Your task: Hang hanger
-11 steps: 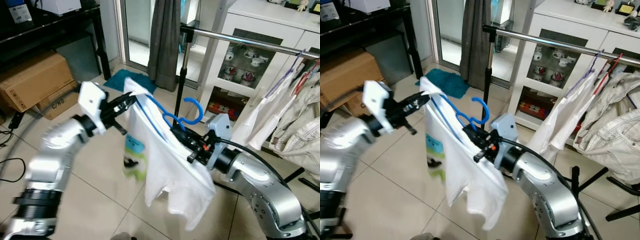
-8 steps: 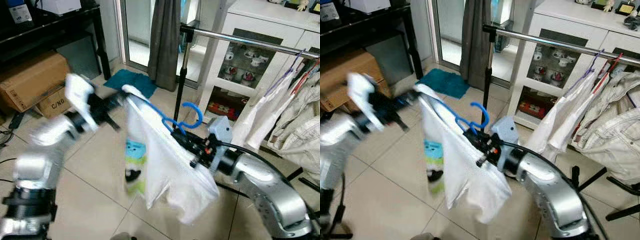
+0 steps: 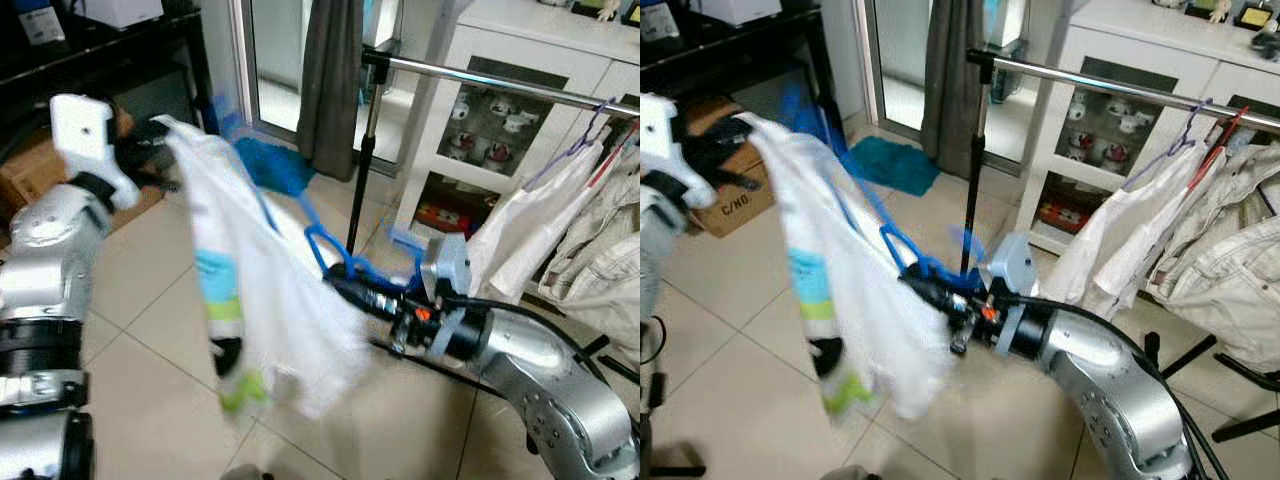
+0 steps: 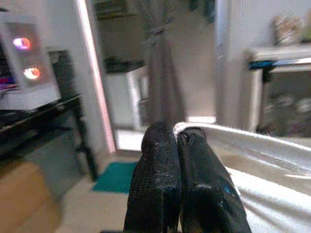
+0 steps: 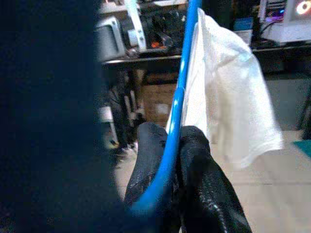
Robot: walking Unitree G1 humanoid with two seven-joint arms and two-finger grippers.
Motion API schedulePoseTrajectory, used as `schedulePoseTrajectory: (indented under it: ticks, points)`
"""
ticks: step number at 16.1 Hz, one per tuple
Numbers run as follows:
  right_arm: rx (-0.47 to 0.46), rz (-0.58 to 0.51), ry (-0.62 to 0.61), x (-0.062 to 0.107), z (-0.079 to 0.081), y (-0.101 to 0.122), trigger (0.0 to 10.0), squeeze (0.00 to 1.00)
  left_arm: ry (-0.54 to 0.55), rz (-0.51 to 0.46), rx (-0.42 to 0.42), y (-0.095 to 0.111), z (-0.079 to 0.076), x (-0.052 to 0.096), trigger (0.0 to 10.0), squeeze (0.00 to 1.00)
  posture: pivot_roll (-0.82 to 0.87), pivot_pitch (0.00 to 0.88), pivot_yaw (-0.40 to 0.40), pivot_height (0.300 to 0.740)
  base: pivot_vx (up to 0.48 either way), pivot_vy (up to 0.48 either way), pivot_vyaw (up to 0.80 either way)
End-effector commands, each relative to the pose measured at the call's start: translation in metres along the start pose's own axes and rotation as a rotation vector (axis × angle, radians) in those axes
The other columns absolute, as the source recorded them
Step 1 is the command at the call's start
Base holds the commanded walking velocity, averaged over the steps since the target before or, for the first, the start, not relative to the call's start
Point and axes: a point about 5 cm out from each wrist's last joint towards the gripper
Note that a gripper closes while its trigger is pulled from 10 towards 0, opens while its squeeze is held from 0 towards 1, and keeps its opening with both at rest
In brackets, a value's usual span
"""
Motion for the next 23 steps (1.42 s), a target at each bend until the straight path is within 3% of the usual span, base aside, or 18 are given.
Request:
schedulePoseTrajectory:
  ticks: [1,2,4,5,6,8,9,10,11,12,13,14,16,17,19,23]
  points:
    - [-0.025,0.009,-0.005,0.009,0.0,0.001,0.0,0.0,0.136,-0.003,-0.061,0.008,0.028,0.001,0.0,0.0,-0.02,0.0,-0.012,0.74,0.0,0.0,0.0]
    - [-0.045,-0.053,-0.043,0.007,-0.004,0.007,0.0,0.0,0.034,-0.005,-0.056,0.004,0.011,-0.002,0.0,0.0,-0.02,0.0,-0.008,0.74,0.0,0.0,0.0]
    - [-0.089,-0.189,-0.195,-0.003,-0.018,0.02,0.0,0.0,-0.295,-0.086,0.012,0.008,-0.047,0.0,0.0,0.0,-0.02,0.0,-0.007,0.74,0.0,0.0,0.0]
    - [-0.096,-0.234,-0.249,-0.007,-0.023,0.022,0.0,0.0,-0.395,-0.122,0.055,0.013,-0.071,0.004,0.0,0.0,-0.02,0.0,-0.006,0.74,0.0,0.0,0.0]
    - [-0.107,-0.251,-0.278,-0.009,-0.025,0.023,0.0,0.0,-0.451,-0.14,0.075,0.016,-0.083,0.007,0.0,0.0,-0.02,0.0,-0.006,0.74,0.0,0.0,0.0]
    - [-0.116,-0.328,-0.455,-0.012,-0.04,0.025,0.0,0.0,-0.625,-0.171,0.122,0.022,-0.114,0.027,0.0,0.0,-0.02,0.0,-0.007,0.74,0.0,0.0,0.0]
    - [-0.125,-0.356,-0.523,-0.01,-0.046,0.026,0.0,0.0,-0.649,-0.173,0.138,0.023,-0.118,0.032,0.0,0.0,-0.01,0.0,-0.007,0.74,0.0,0.0,0.0]
    - [-0.098,-0.348,-0.684,-0.002,-0.062,0.022,0.0,0.0,-0.619,-0.15,0.16,0.02,-0.118,0.042,0.0,0.0,-0.01,0.0,-0.006,0.74,0.0,0.0,0.0]
    - [-0.067,-0.311,-0.744,0.003,-0.067,0.018,0.0,0.0,-0.577,-0.125,0.163,0.017,-0.115,0.046,0.0,0.0,-0.01,0.0,-0.005,0.74,0.0,0.0,0.0]
    - [-0.054,-0.278,-0.793,0.01,-0.071,0.013,1.6,0.0,-0.509,-0.085,0.158,0.01,-0.112,0.05,0.0,0.0,-0.01,0.0,-0.007,0.74,0.0,0.0,0.0]
    - [-0.049,-0.259,-0.82,0.014,-0.073,0.01,10.0,0.0,-0.466,-0.057,0.153,0.007,-0.109,0.053,0.0,0.0,-0.01,0.0,-0.007,0.74,0.0,0.0,0.0]
    - [-0.038,-0.151,-0.849,0.024,-0.073,-0.006,10.0,0.0,-0.271,0.062,0.155,-0.011,-0.1,0.061,10.0,0.0,-0.01,0.0,-0.004,0.74,0.0,0.0,0.0]
    - [-0.061,-0.066,-0.867,0.031,-0.069,-0.023,10.0,0.0,-0.138,0.184,0.2,-0.027,-0.097,0.072,10.0,0.0,-0.01,0.0,-0.001,0.74,0.0,0.0,0.0]
    - [-0.051,-0.051,-0.907,0.037,-0.068,-0.029,10.0,0.0,-0.132,0.2,0.217,-0.03,-0.103,0.076,10.0,0.0,0.0,0.0,0.004,0.74,0.0,0.0,-0.8]
    - [-0.006,-0.052,-0.966,0.046,-0.067,-0.037,10.0,0.0,-0.158,0.205,0.181,-0.032,-0.119,0.081,10.0,0.0,0.0,0.0,0.005,0.74,0.0,0.0,-0.8]
    - [0.014,-0.101,-0.906,0.041,-0.058,-0.028,10.0,0.0,-0.236,0.246,0.152,-0.04,-0.13,0.076,10.0,0.0,-0.05,0.0,0.03,0.74,0.0,0.0,-0.8]
Point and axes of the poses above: a point about 5 cm out from each wrist's last joint towards the gripper, its own x axis pointing back from the gripper into the wrist, its own y axis along the axis of the wrist's last joint, z = x × y, and after that the axes turned 15 degrees about -x, right-handed
